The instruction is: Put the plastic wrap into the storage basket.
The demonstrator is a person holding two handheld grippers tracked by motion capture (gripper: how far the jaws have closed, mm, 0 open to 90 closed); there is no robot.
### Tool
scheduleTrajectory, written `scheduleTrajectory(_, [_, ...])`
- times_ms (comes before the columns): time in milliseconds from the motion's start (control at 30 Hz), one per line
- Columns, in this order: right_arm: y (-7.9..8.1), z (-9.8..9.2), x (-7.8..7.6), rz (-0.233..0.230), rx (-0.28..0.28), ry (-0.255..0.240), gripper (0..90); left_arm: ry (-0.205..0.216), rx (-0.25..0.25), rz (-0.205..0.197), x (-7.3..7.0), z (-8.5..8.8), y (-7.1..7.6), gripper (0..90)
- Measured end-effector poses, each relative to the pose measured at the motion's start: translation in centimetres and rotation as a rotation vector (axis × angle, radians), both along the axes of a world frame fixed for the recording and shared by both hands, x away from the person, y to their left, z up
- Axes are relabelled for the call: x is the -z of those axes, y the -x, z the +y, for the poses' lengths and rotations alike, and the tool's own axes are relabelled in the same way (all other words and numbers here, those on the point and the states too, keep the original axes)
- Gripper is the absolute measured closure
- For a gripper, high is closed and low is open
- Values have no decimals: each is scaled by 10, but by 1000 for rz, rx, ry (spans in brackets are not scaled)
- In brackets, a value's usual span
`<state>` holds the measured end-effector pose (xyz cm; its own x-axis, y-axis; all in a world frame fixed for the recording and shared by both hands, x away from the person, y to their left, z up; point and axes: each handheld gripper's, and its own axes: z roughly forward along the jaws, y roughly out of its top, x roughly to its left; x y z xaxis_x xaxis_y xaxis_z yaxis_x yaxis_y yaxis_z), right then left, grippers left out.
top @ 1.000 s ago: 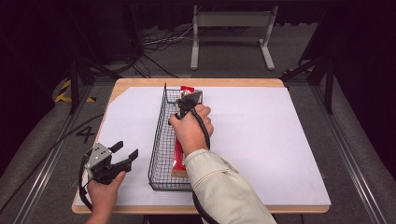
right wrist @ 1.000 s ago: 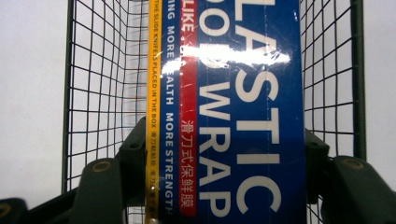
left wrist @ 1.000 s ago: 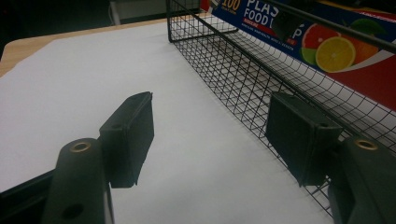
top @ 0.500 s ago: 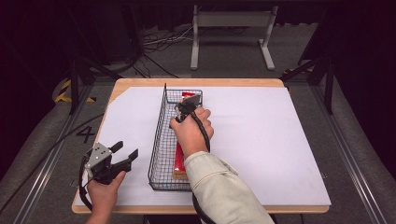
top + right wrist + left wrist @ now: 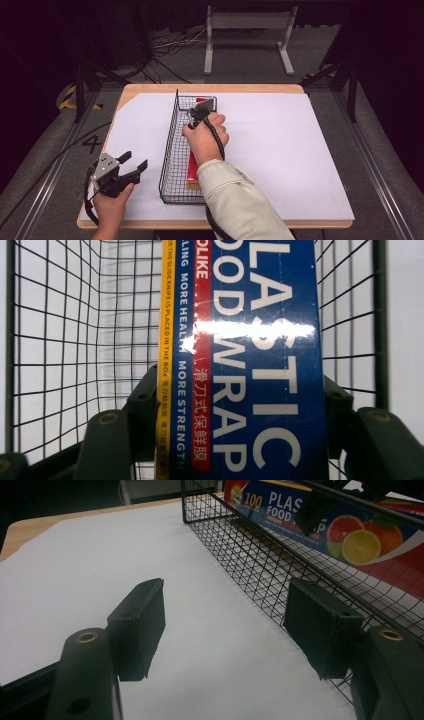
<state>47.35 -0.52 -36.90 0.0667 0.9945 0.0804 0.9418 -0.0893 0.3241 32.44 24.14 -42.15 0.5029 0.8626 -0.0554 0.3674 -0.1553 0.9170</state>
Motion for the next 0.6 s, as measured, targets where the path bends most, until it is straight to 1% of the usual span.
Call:
scheduleTrajectory(233, [-1,0,9,16,-1,5,392,0,-2,4,0,1,0,332])
scheduleTrajectory(467, [-1,0,13,40,-5,10,390,-4,5,12,1,0,-1,331])
scheduleTrajectory(600, [0,0,12,40,-4,12,390,-5,4,14,2,0,-2,331])
